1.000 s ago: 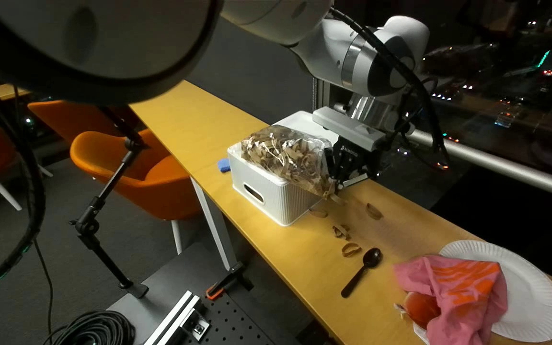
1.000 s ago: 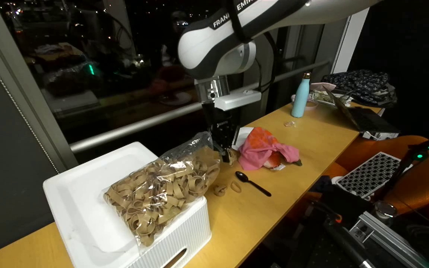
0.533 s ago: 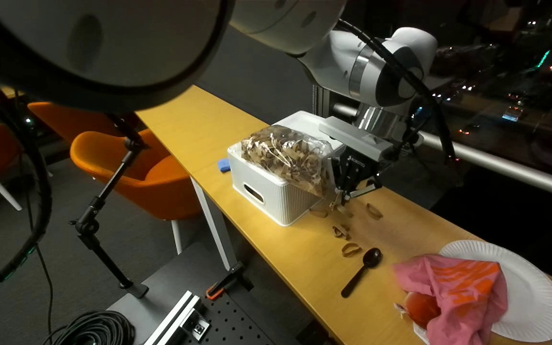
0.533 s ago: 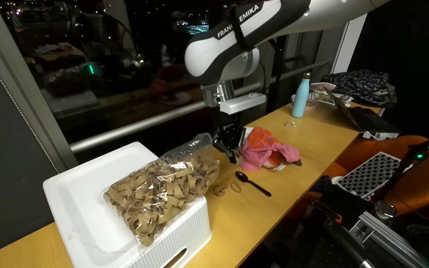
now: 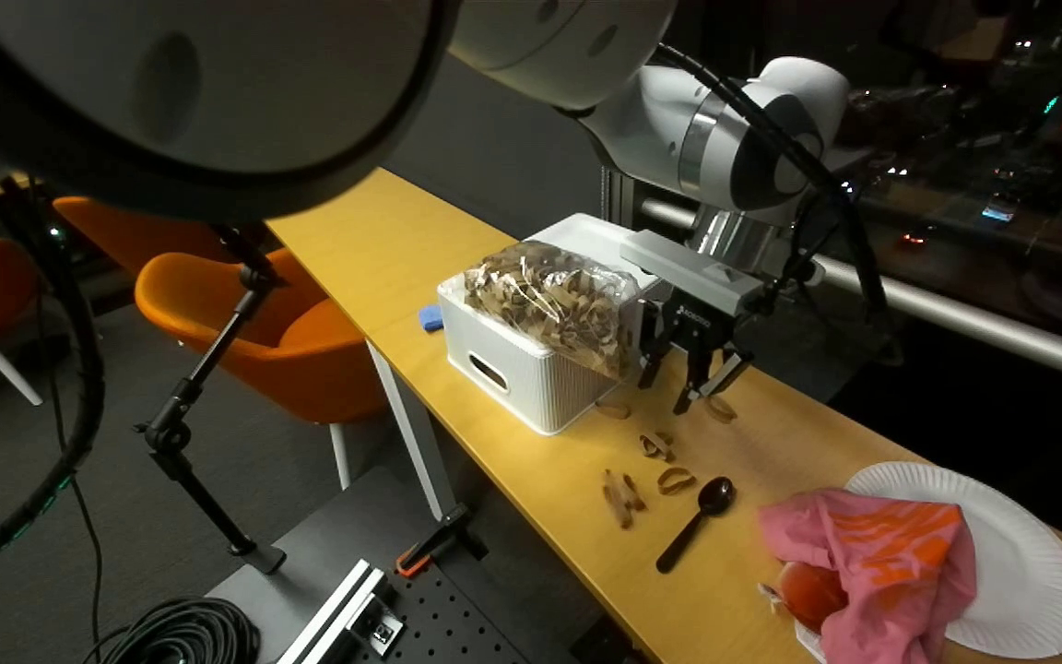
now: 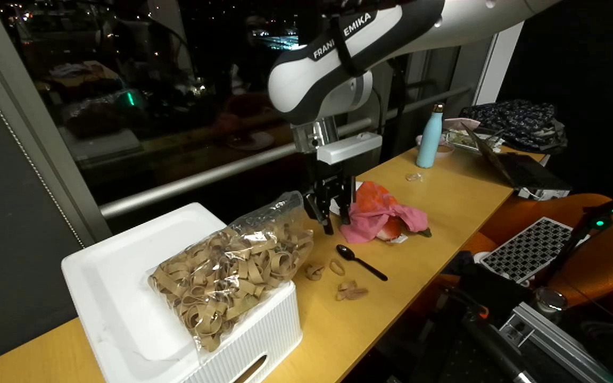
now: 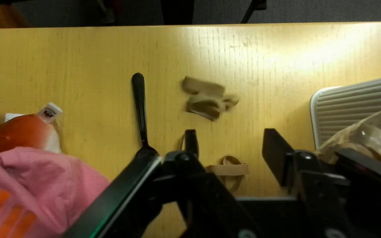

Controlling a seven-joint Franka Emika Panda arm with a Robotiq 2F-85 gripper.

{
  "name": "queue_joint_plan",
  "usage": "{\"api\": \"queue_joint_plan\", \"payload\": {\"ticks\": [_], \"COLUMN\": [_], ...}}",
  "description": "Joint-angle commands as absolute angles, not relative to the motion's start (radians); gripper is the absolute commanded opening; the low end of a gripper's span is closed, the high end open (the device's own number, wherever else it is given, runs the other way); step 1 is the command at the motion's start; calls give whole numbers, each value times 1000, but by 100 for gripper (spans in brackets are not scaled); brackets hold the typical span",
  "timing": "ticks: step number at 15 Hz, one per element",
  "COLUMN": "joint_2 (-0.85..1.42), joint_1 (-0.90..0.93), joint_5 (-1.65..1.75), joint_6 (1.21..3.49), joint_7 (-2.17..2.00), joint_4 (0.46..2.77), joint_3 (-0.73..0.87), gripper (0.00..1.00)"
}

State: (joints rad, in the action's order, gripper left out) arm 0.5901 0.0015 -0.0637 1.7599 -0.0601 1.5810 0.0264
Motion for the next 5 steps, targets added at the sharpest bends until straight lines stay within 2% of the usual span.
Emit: {"api": "queue_joint_plan", "payload": {"ticks": [1,3,5], "joint_2": [588,585,582], "joint_1": [1,0,2], "joint_5": [-37,-30,-24], "joint_6": [1776,1777,1777], "joint_7": [-76,-83,-97], "joint_4": [1581,1578,1576], "joint_3": [35,41,48], "gripper": [85,99,100]}}
